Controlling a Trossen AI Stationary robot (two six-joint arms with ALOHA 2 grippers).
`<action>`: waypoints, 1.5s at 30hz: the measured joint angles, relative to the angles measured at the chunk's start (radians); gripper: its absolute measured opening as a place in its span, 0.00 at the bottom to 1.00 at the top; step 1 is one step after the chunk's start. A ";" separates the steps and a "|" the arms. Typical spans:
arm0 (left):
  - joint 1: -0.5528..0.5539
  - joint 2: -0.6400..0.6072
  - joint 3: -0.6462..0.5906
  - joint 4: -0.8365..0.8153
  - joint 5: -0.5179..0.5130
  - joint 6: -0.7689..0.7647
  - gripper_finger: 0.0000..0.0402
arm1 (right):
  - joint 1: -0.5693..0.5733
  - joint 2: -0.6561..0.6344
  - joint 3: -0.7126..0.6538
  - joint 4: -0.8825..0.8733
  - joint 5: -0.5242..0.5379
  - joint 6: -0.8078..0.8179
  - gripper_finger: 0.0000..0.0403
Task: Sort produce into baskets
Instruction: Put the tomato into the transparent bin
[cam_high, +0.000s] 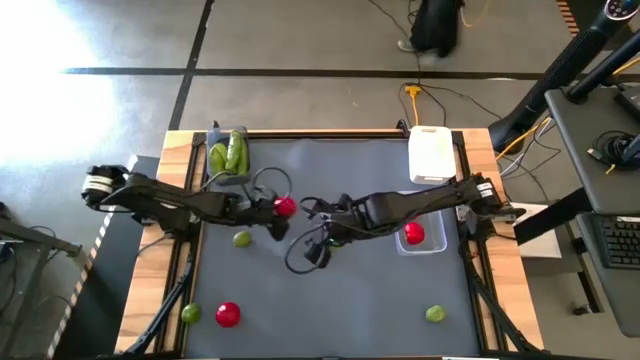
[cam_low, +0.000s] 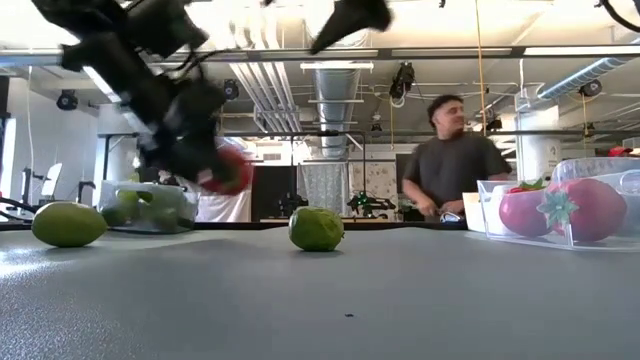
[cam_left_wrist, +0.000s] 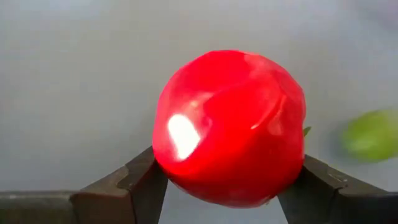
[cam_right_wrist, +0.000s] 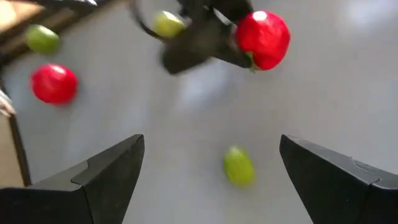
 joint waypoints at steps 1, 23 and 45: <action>0.000 0.028 0.013 0.082 0.022 0.052 0.58 | 0.008 -0.013 0.000 -0.053 0.008 0.029 0.91; 0.039 0.546 0.342 0.171 0.201 0.215 0.74 | 0.151 -0.049 -0.117 -0.361 0.068 0.490 0.91; -0.143 -0.197 -0.185 0.040 0.183 -0.013 0.91 | -0.223 -0.044 -0.419 0.283 -0.072 0.213 0.91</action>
